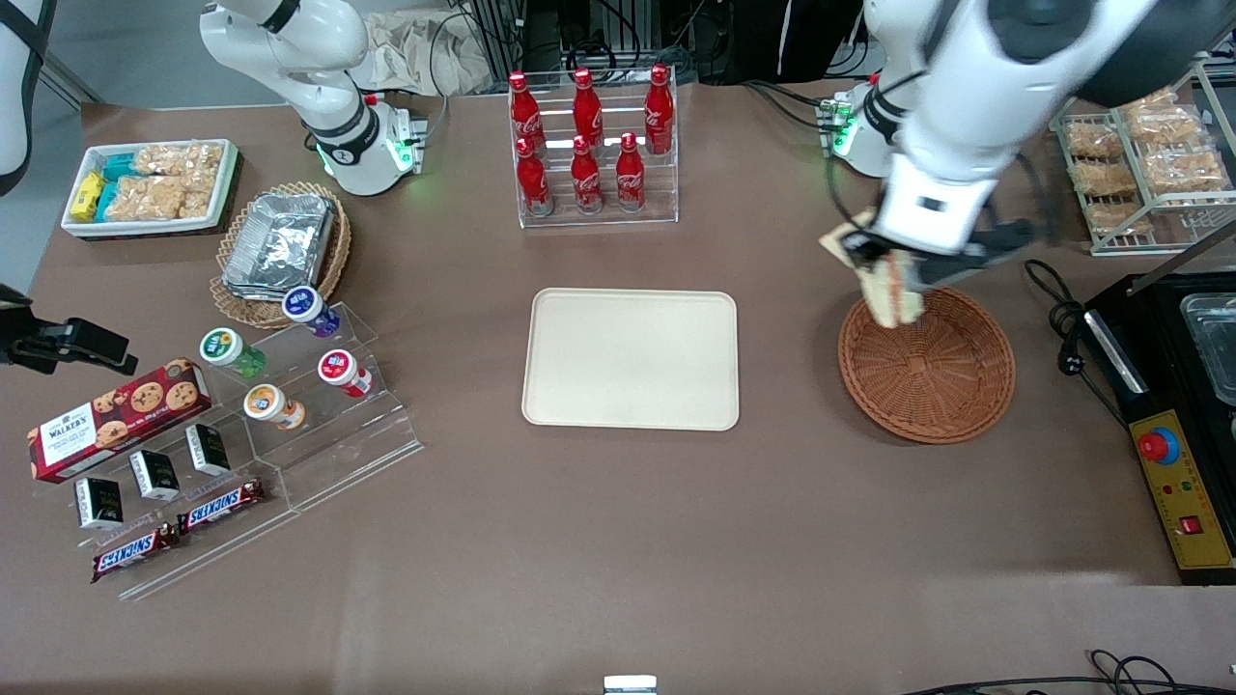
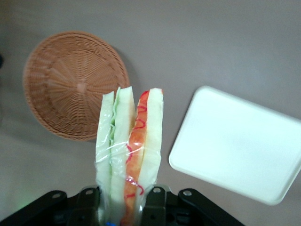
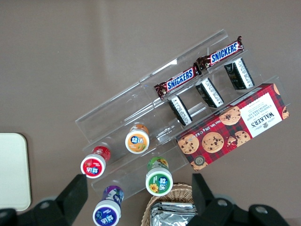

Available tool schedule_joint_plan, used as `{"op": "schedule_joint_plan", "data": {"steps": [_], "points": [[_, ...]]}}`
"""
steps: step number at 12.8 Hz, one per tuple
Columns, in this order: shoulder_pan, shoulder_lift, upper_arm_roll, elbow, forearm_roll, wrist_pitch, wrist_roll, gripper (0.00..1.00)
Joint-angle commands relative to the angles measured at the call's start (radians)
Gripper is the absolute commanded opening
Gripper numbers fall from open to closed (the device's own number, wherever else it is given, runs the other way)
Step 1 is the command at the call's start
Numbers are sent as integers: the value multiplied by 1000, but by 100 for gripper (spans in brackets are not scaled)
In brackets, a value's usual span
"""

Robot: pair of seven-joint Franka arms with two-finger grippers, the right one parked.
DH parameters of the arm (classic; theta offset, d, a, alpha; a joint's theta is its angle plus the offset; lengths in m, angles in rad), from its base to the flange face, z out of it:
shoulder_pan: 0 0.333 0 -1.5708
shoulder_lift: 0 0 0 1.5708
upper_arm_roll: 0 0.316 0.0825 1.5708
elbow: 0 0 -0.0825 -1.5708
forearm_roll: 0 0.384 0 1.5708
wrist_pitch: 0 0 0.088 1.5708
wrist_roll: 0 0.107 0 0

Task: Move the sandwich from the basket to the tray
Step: 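Carry the sandwich over the cream tray and lower it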

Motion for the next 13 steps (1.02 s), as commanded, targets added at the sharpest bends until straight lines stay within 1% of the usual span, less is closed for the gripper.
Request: {"op": "schedule_joint_plan", "data": {"steps": [1, 2, 4, 6, 7, 9, 10, 11, 13], "points": [[8, 92, -100, 29, 42, 7, 50, 0], [8, 130, -134, 24, 60, 36, 50, 0], [-5, 215, -162, 6, 80, 117, 50, 0], [-53, 321, -162, -1, 129, 208, 27, 0], [-61, 362, -162, -5, 149, 252, 24, 0], [-72, 410, -162, -89, 180, 422, 16, 0], [-72, 430, -162, -143, 217, 518, -13, 0], [-73, 454, -162, -172, 273, 580, -51, 0], [-102, 534, -162, -174, 394, 616, -144, 0]]}}
